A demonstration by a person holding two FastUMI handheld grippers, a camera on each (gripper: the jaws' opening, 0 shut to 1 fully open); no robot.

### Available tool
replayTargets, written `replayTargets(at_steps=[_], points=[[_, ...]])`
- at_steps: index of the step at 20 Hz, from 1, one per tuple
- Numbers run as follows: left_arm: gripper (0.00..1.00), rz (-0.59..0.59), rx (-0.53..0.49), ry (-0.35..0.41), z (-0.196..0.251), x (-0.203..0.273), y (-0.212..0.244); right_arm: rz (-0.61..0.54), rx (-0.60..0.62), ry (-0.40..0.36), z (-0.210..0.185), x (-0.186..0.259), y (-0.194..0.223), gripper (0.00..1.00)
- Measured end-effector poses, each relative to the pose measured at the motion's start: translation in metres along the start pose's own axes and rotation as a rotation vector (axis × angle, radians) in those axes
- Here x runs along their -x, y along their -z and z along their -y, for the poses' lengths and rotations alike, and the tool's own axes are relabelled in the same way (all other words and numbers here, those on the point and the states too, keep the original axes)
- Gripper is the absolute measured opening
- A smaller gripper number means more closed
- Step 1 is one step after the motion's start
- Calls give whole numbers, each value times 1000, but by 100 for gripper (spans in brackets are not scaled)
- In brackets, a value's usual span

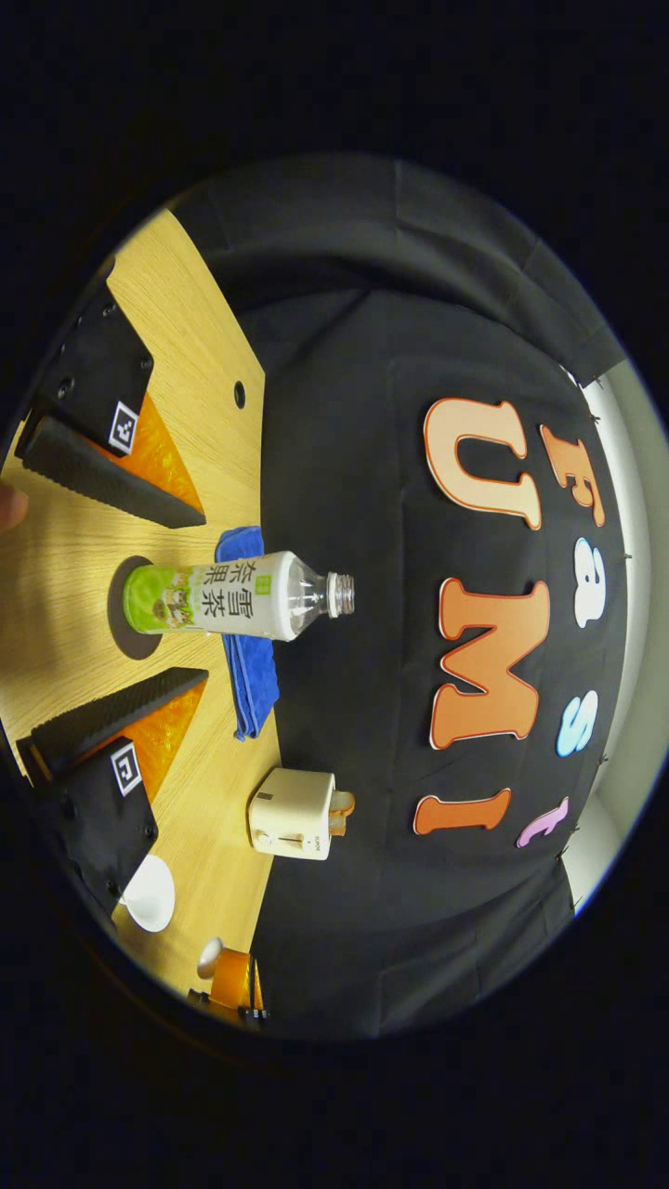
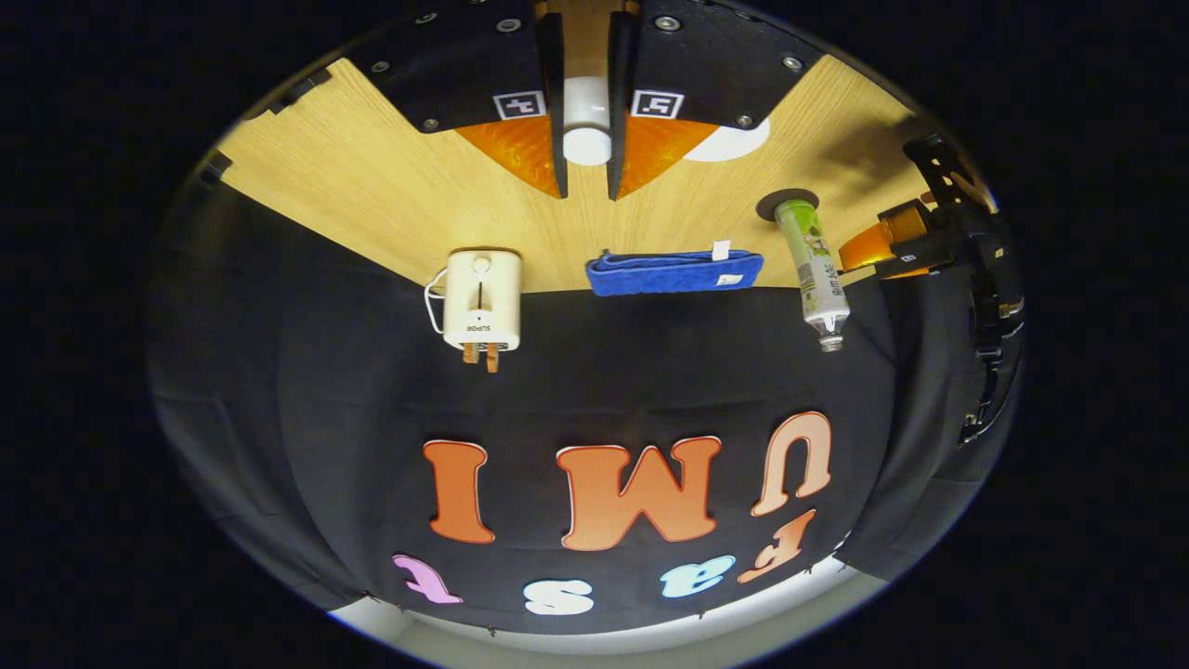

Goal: Open the teacup lid with one hand, grasp the water bottle and pour water into the teacup with the other hand; after pouring, place the water bottle on the coaster and then close the teacup lid.

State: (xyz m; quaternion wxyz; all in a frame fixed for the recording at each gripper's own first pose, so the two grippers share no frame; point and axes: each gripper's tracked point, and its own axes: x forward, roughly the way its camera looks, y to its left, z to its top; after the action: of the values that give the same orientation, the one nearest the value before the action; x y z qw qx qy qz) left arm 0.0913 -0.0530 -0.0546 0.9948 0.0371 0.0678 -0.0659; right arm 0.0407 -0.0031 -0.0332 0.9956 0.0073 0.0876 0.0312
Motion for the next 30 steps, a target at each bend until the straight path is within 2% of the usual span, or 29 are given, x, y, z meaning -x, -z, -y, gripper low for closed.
replayTargets(at_steps=[4,8,10,11,12,23,24,26,28,30], points=[[96,-24,66,-17,-9,27,5,-1,14,-74,-36,-12,0,19],[96,-2,84,-70,-33,40,3,-27,32,-131,-64,-21,11,19],[96,-2,78,-89,-43,45,4,-45,46,-140,-70,-25,19,19],[96,-2,78,-95,-46,46,5,-53,50,-140,-71,-27,22,15],[96,-2,79,-95,-48,47,6,-62,52,-143,-72,-27,25,19],[96,11,64,-96,-45,51,2,-77,82,-136,-73,-29,38,24],[96,12,62,-96,-44,51,1,-77,81,-139,-74,-30,39,29],[96,12,62,-97,-44,52,0,-87,82,-149,-74,-27,42,27],[96,11,64,-96,-43,55,1,-77,89,-140,-71,-27,39,37],[96,12,66,-102,-46,55,2,-59,85,-132,-67,-25,34,57]])
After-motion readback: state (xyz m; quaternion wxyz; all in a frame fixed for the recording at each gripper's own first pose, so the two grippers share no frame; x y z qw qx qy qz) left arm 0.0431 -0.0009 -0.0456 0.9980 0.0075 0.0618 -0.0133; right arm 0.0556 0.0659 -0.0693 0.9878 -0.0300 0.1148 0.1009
